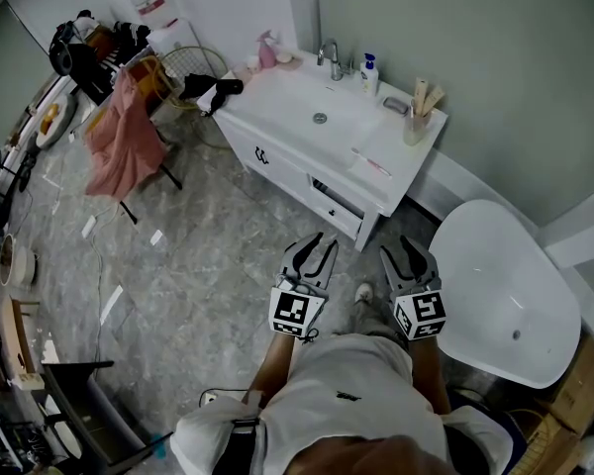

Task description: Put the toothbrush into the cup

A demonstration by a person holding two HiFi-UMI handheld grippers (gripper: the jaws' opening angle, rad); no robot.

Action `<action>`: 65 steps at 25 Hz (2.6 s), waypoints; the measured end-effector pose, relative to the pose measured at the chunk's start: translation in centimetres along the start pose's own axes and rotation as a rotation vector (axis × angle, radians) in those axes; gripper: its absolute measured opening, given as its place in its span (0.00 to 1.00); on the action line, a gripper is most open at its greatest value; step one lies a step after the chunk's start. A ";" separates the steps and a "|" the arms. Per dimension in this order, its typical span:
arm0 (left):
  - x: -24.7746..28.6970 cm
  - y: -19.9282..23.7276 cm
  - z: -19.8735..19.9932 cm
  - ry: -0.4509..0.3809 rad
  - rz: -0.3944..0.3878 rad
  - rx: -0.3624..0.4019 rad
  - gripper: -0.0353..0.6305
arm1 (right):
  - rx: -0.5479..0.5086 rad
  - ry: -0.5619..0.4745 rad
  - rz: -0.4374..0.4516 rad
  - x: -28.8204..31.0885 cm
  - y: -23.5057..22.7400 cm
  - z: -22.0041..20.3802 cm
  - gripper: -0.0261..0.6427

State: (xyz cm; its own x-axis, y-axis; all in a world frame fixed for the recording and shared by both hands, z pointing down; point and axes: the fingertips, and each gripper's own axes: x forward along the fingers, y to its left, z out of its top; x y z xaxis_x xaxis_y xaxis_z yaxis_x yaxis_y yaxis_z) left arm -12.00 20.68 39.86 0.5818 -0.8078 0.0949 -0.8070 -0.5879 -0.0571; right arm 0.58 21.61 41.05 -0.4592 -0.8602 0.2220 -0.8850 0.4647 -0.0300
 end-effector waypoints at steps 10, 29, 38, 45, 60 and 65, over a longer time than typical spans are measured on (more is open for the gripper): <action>5.8 2.1 0.5 0.010 0.037 -0.011 0.21 | -0.004 0.010 0.039 4.6 -4.3 1.3 0.33; 14.8 3.4 1.4 0.057 0.121 0.007 0.21 | -0.003 0.022 0.140 10.7 -12.4 2.6 0.32; 17.9 4.0 2.2 0.052 0.175 0.024 0.21 | 0.003 -0.005 0.180 12.9 -15.2 3.6 0.32; 19.7 4.8 2.9 0.039 0.193 0.042 0.21 | 0.010 -0.019 0.183 14.5 -16.5 4.0 0.32; 24.5 9.3 1.1 0.029 0.145 0.020 0.21 | -0.002 -0.006 0.130 20.2 -18.2 4.4 0.32; 26.7 11.5 0.0 0.055 0.109 0.016 0.21 | 0.010 0.013 0.105 23.0 -18.9 4.3 0.32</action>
State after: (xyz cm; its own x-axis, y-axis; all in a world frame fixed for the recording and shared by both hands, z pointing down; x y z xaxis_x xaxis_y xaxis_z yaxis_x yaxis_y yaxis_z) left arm -5.76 -7.61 41.78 0.4835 -0.8638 0.1416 -0.8633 -0.4973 -0.0861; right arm 6.41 -7.92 42.50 -0.5486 -0.8039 0.2297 -0.8327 0.5501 -0.0632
